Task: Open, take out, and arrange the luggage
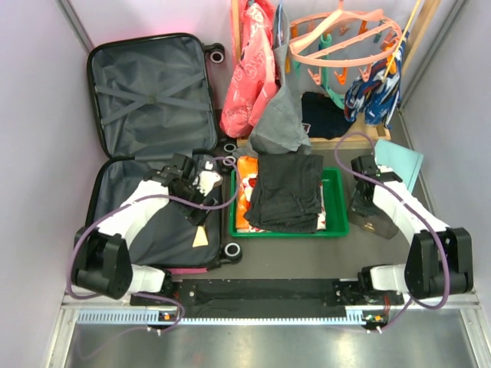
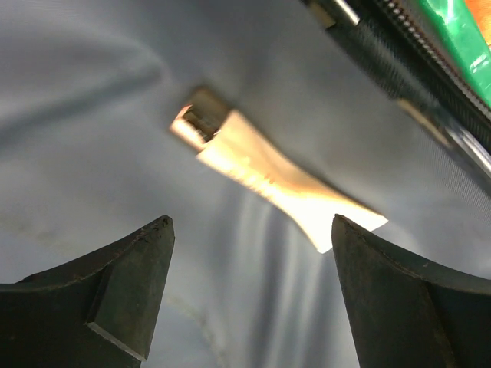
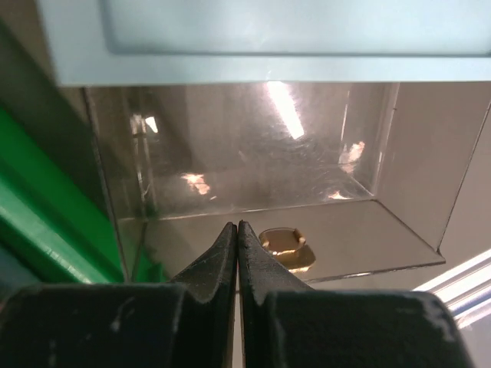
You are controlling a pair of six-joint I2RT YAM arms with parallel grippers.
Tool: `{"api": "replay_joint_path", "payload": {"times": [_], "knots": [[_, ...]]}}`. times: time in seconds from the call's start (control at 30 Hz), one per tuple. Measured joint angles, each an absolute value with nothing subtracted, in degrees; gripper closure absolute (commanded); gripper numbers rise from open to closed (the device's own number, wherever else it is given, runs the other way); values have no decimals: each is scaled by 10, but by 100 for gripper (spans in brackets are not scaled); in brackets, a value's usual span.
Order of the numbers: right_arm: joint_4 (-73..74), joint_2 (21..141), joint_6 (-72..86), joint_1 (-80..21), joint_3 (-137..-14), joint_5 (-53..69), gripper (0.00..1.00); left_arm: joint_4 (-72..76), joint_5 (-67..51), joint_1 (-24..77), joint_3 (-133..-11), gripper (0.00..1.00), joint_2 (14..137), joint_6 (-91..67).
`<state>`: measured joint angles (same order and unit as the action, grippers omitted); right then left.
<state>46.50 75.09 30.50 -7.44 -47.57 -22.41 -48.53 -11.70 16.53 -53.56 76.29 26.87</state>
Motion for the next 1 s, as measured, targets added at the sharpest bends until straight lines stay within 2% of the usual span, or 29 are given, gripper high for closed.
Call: {"api": "replay_joint_path", "payload": {"times": [0.23, 0.33, 0.37, 0.47, 0.5, 0.53, 0.57, 0.63, 0.67, 0.73, 0.77, 0.83, 0.87, 1.0], "knots": [[486, 724, 313, -95, -476, -207, 100, -475, -141, 165, -523, 23, 829, 255], [498, 687, 313, -96, -477, -201, 96, -472, -141, 165, -521, 30, 839, 253], [503, 672, 314, -96, -478, -200, 95, -470, -140, 165, -521, 35, 841, 252], [519, 644, 315, -96, -492, -203, 93, -459, -135, 165, -521, 68, 856, 246], [524, 636, 316, -96, -498, -206, 91, -455, -131, 165, -521, 88, 864, 244], [528, 629, 316, -96, -506, -209, 89, -452, -130, 165, -521, 98, 874, 241], [531, 623, 316, -96, -512, -212, 86, -450, -127, 165, -523, 100, 881, 239], [536, 604, 315, -96, -527, -214, 71, -452, -127, 163, -529, 100, 884, 237], [538, 593, 314, -96, -535, -213, 60, -452, -127, 163, -531, 100, 883, 238], [540, 568, 305, -98, -550, -199, 52, -453, -126, 162, -534, 100, 879, 238], [538, 555, 296, -102, -560, -187, 42, -454, -126, 161, -535, 100, 874, 238], [530, 534, 285, -123, -582, -166, 10, -464, -122, 156, -549, 100, 846, 235], [524, 527, 279, -141, -596, -157, 1, -468, -121, 153, -559, 100, 831, 234], [491, 531, 249, -268, -674, -154, 1, -464, -129, 132, -631, 100, 723, 223]]}}
